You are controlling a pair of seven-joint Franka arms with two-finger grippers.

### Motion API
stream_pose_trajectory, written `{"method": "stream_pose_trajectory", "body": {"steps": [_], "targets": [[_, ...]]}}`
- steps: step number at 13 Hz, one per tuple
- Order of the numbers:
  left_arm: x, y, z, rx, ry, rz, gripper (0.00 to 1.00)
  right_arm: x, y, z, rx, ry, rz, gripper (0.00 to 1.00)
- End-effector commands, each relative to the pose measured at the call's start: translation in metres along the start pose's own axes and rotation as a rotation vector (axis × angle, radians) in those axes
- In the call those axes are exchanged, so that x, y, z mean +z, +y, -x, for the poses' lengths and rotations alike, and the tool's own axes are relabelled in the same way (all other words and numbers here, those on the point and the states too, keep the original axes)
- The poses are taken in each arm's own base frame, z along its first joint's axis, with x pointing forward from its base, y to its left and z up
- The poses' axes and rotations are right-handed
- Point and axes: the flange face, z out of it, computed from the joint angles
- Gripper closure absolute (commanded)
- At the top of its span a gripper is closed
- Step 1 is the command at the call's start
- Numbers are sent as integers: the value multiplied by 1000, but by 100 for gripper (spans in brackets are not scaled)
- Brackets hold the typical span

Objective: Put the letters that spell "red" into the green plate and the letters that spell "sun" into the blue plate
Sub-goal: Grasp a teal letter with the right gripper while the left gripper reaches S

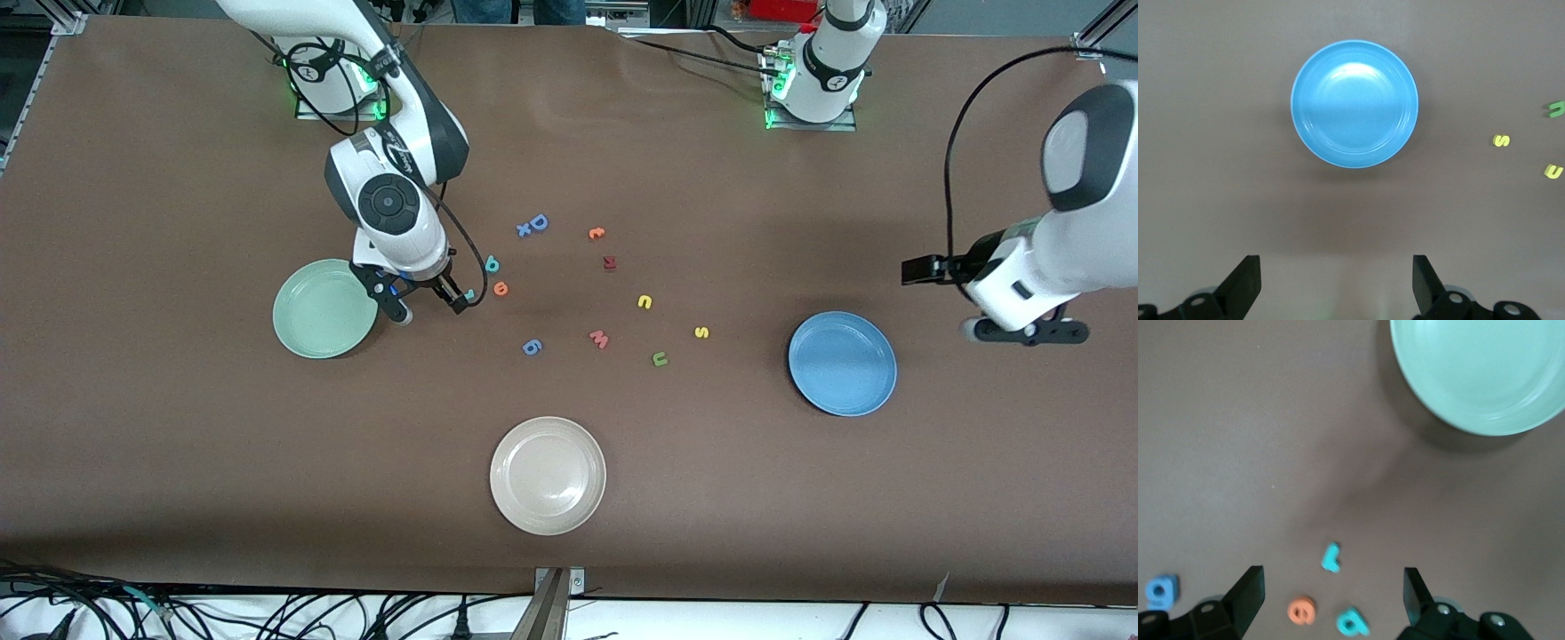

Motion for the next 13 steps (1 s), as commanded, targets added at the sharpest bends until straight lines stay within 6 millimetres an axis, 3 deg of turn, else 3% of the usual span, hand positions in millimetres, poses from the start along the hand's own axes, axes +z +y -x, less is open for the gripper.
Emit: {"method": "stream_pose_trajectory", "body": {"steps": [1,4,7,9,13], "targets": [[16,14,-17,25,-34,37,0,38,19,15,73,17,-57,7],[34,36,-37,30,31,128,0,71,12,34,163,9,-98,8],[58,71,-50,49,54,120,0,82,13,34,152,11,-80,8],[80,105,-54,47,98,109,0,86,12,37,146,10,-77,11],[133,186,-52,-40,214,110,0,86,10,36,112,10,-80,66]]}}
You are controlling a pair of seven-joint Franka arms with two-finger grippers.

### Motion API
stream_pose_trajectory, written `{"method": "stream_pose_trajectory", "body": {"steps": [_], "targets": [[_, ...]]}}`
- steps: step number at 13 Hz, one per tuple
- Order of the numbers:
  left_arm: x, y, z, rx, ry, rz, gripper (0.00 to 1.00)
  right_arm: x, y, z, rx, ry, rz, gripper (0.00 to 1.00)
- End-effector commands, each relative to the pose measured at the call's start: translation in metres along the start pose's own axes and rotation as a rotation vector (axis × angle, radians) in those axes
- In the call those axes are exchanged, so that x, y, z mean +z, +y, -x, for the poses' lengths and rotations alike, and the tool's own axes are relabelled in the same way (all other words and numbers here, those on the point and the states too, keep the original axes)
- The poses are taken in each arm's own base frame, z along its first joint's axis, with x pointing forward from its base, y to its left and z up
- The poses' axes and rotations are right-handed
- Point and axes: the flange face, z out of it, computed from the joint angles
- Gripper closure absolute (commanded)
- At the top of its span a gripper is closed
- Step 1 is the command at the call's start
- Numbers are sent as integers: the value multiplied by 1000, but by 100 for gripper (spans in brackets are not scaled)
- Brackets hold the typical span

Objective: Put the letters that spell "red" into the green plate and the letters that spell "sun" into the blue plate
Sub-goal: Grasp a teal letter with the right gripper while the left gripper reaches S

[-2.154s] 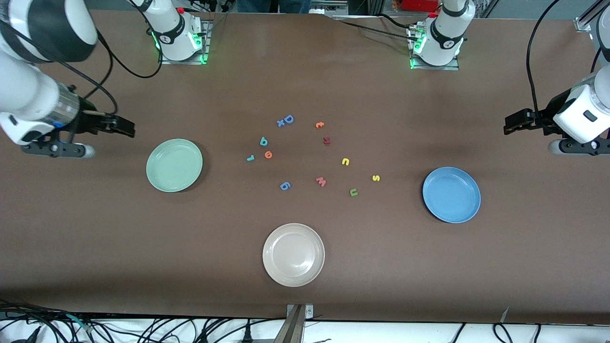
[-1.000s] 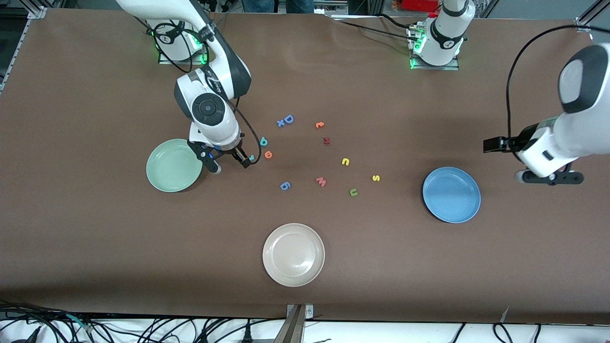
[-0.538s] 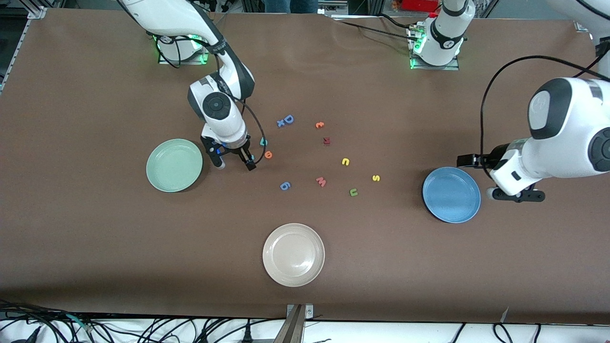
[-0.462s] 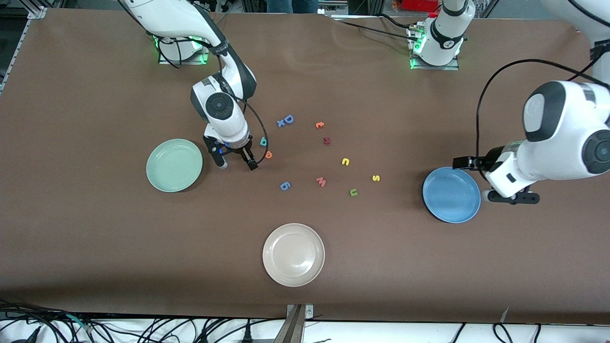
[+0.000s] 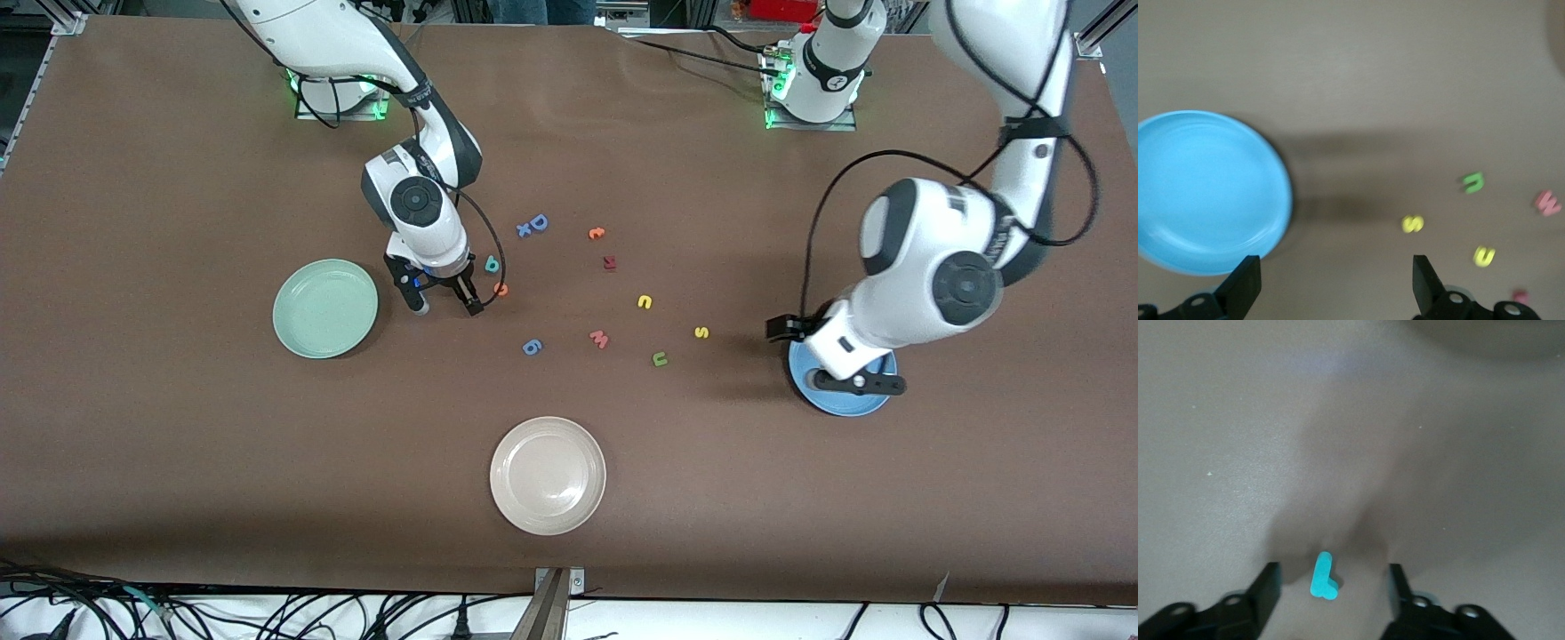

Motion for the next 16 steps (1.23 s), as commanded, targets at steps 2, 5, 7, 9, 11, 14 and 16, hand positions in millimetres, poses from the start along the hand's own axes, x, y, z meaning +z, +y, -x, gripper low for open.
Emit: {"method": "stream_pose_trajectory", "body": {"steps": [2,5,7,9,11,14,16], "targets": [[65,52,17,-80,98,22,0,0,-5,-1,-39,10,-12,90],[118,78,31,-119,167,27,0,-1,-6,-1,-39,10,-12,100],[146,74,42,-113,192,23,0,-12,-8,-4,-35,12,-21,100],[165,80,56,-89,183,9,1,-45,-13,-23,-69,28,20,100],[172,78,60,-53,176,-22,1,-75,-12,-58,-162,38,132,100],[178,76,66,-46,162,-30,3,-90,12,-124,-247,28,246,100],[182,76,69,-40,154,-35,11,-81,37,-169,-275,17,295,100]]}}
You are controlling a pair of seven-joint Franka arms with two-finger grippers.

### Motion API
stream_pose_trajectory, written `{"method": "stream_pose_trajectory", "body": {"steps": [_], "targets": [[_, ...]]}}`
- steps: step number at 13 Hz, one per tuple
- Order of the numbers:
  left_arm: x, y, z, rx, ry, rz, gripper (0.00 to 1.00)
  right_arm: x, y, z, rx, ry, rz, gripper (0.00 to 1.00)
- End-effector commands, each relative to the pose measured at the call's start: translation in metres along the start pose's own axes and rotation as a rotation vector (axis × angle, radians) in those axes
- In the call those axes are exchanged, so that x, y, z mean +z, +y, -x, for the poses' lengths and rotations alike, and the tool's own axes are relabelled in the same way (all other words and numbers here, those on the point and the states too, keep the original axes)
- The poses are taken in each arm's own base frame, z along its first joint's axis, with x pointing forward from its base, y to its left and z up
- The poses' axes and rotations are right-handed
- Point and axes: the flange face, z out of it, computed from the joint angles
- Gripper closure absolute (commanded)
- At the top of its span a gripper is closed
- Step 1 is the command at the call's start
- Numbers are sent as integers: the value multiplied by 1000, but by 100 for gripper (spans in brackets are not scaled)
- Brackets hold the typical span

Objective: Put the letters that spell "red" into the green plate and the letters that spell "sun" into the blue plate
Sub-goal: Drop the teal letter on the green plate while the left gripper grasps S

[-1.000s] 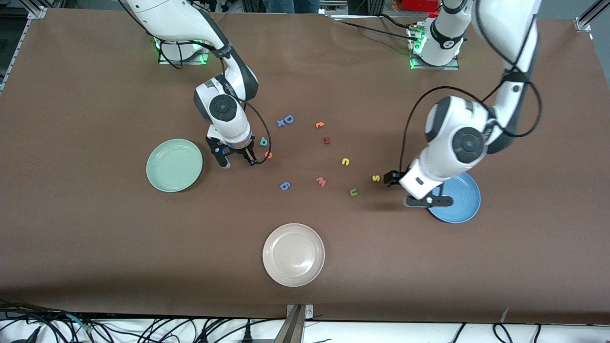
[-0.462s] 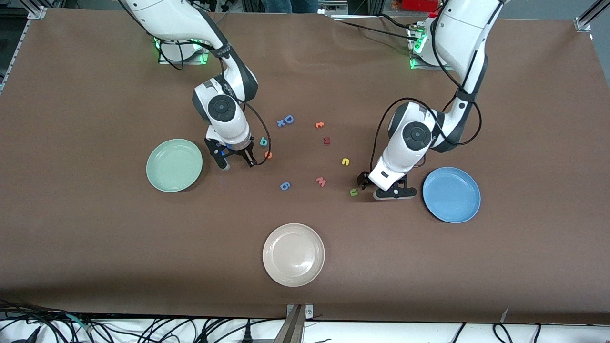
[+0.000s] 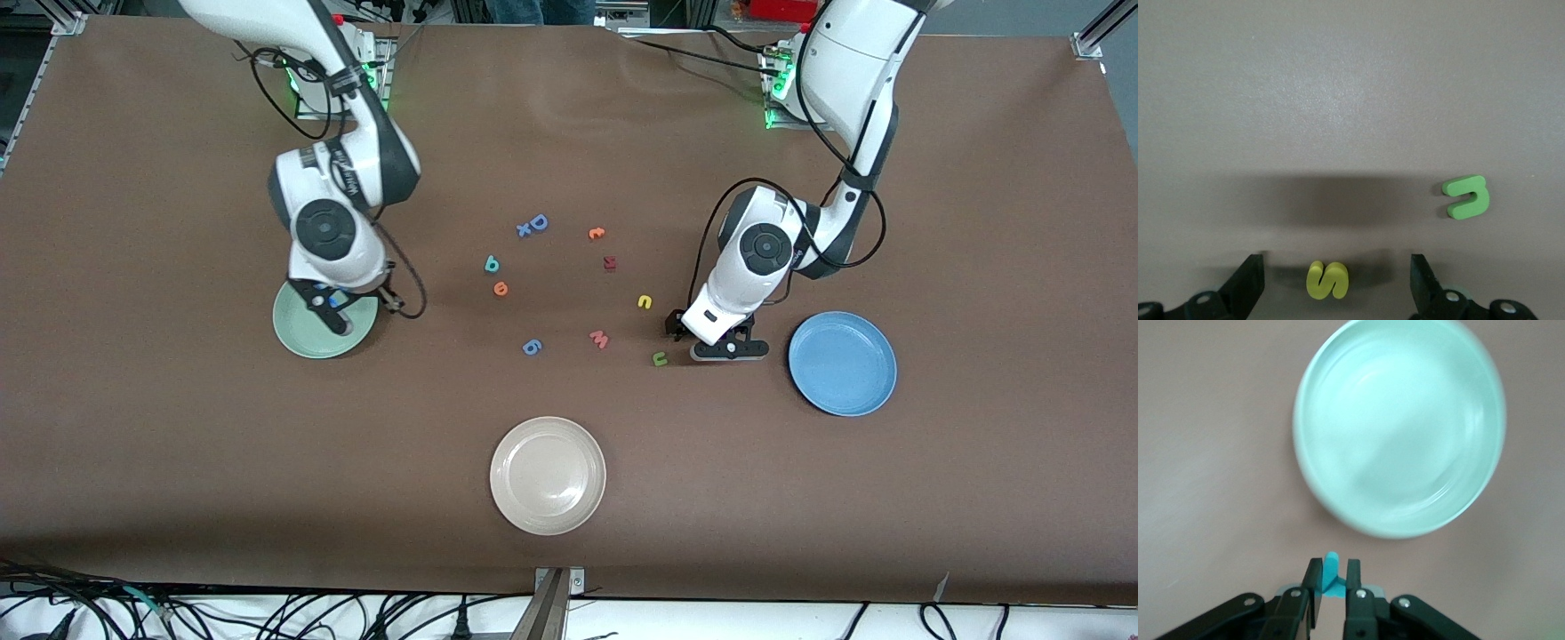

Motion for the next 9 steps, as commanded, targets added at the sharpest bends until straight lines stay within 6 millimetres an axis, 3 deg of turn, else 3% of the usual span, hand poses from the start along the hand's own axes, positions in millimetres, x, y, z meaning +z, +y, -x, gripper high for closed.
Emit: {"method": "stream_pose_trajectory", "body": {"steps": [1,2,4,6,7,8,9], "targets": [[1,1,9,37,7,-20,15,18,34,-32,-29,-8,37,100],[1,1,10,39,4,-21,20,22,37,-34,-33,-8,44,100],[2,2,11,69,4,-41,30,43,57,-60,-25,-4,49,100],[2,2,12,76,1,-48,41,60,61,-58,-22,-3,53,98],[1,2,11,74,2,-47,46,60,61,-59,-20,-6,53,61],[1,2,11,74,2,-47,52,60,61,-60,-15,-5,54,1],[1,2,11,73,1,-48,58,58,61,-60,-13,-6,55,1]]}}
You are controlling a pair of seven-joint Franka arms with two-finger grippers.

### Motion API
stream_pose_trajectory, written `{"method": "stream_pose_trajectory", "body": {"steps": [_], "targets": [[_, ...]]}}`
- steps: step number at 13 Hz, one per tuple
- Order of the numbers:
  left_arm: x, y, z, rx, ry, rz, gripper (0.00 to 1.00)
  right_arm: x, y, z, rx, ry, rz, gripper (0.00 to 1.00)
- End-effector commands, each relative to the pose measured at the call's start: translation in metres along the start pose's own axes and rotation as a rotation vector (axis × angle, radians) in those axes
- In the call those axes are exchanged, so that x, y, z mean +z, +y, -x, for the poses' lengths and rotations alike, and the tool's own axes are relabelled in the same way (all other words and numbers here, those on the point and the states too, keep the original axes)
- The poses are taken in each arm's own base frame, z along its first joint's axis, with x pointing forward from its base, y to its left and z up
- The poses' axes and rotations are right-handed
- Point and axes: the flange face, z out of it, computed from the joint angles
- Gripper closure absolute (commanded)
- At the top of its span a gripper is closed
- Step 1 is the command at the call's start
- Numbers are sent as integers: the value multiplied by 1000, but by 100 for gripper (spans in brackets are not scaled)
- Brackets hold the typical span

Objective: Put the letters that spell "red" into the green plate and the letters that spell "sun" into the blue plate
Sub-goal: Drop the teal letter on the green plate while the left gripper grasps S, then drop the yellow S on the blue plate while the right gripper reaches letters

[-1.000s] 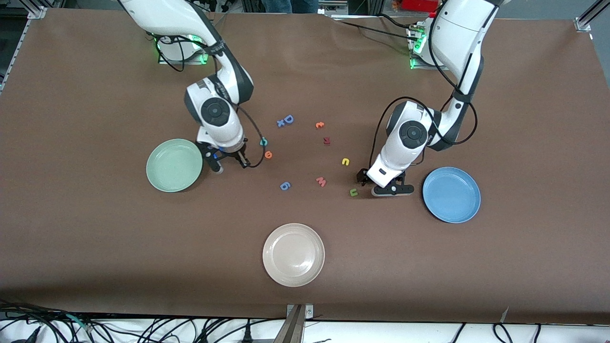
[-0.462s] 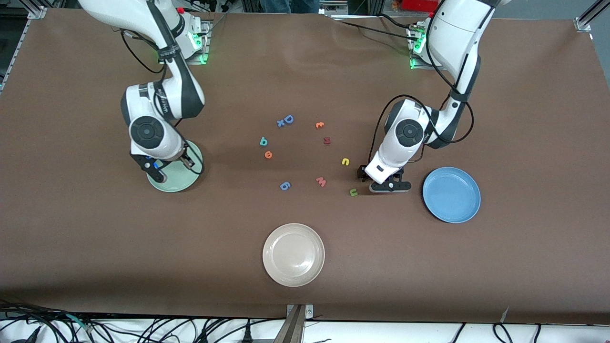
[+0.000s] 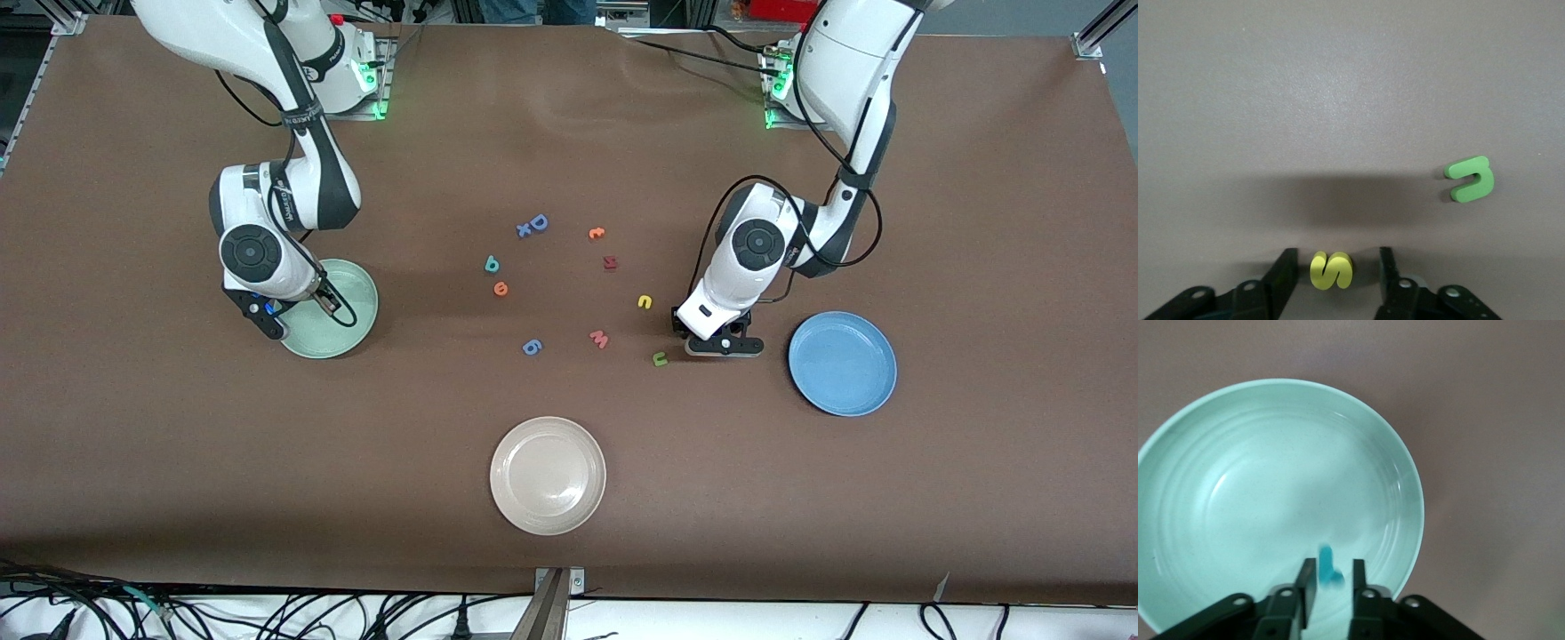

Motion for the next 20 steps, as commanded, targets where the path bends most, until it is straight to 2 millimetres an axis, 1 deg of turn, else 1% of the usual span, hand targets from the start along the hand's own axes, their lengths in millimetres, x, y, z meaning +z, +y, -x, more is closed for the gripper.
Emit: {"method": "stream_pose_trajectory", "body": {"steps": [1,2,3,4,6,8,9,10,12,13,14,16,17,18,20], "targets": [[0,0,5,17,-3,-18,65,-10,1,1,-2,5,-19,0],[0,0,5,16,-3,-18,72,-17,-2,3,15,2,-20,0],[-1,0,6,16,-8,-21,76,-25,-7,9,30,-3,-15,0],[0,-1,6,16,-13,-23,79,-38,-21,30,41,-15,-27,1],[-1,-1,6,16,-14,-23,83,-59,-57,83,97,-34,-108,0],[-8,-3,1,12,-36,-34,84,-60,-85,124,155,-27,-189,1],[-21,-5,-7,6,-48,-40,85,-54,-99,149,161,-33,-209,1],[-32,-7,-16,0,-69,-52,85,-49,-110,165,180,-34,-245,1],[-55,-20,-40,35,-110,-84,85,-40,-124,188,190,-40,-284,1],[-67,-37,-54,52,-136,-100,85,-35,-127,192,192,-40,-290,1],[-75,-53,-64,83,-161,-103,85,-27,-133,204,174,-38,-295,1],[-85,-107,-83,149,-177,-87,85,-14,-150,228,196,-40,-346,1],[-88,-134,-89,185,-181,-77,85,-11,-158,241,191,-38,-369,2],[-93,-161,-94,206,-181,-68,85,-4,-161,247,183,-37,-364,2],[-94,-207,-101,244,-184,-54,85,5,-166,253,173,-34,-370,10]]}}
